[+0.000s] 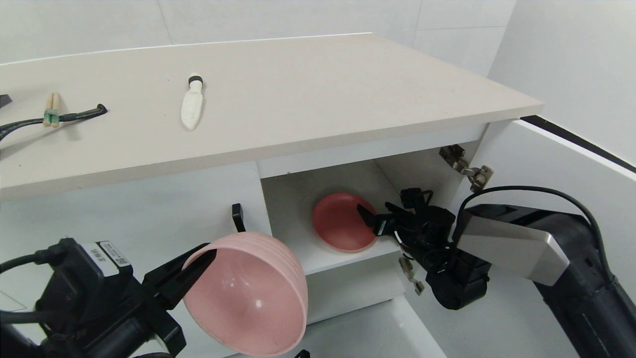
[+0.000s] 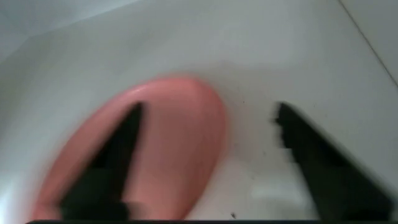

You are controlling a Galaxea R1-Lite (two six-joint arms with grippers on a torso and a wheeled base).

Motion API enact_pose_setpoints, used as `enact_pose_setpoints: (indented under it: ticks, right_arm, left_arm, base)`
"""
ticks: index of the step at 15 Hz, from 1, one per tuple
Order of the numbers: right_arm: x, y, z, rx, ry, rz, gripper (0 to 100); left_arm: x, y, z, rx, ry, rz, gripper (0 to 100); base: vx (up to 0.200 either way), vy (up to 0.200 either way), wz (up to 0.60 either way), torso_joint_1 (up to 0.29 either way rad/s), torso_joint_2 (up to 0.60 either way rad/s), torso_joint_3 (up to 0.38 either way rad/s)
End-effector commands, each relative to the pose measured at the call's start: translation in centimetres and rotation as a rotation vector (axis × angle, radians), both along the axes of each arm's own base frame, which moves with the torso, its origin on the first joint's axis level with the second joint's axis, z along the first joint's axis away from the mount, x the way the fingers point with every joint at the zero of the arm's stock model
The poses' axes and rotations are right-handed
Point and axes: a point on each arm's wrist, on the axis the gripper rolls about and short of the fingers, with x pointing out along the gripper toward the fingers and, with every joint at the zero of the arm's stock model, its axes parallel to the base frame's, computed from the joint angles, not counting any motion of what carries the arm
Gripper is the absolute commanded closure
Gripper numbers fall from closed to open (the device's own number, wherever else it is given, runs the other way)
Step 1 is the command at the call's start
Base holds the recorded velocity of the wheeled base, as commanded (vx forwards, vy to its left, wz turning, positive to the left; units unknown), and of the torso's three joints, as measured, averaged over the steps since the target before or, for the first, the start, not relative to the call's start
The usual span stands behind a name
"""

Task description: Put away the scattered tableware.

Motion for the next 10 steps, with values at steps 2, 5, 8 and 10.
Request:
enact_pose_setpoints:
  ticks: [2,5,8,10]
  right_arm:
    - [-1.1,-0.6,0.1,-0.058,0.019,0.001,0]
    - [-3.0,-1.0,2.7,-0.085,0.013,0.011,0]
    - [-10.6,-3.5,8.5,-0.163,0.037,0.041,0]
    - [-14.2,-4.0,10.5,-0.178,0.033,0.078,0]
  left_arm:
    - [0.0,0.0,0.0,-0.007,0.001,-0.001,100]
    - [-0.2,-0.3,0.1,-0.013,0.003,-0.023,100]
    - [-0.3,-0.7,0.5,-0.039,-0.012,-0.044,100]
    - [-0.3,-0.9,0.6,-0.047,-0.016,-0.055,100]
  base:
    - [0.0,0.0,0.0,0.0,0.0,0.0]
    - [0.0,0.0,0.0,0.0,0.0,0.0]
    - [0.0,0.0,0.0,0.0,0.0,0.0]
    - [0.0,0.0,0.0,0.0,0.0,0.0]
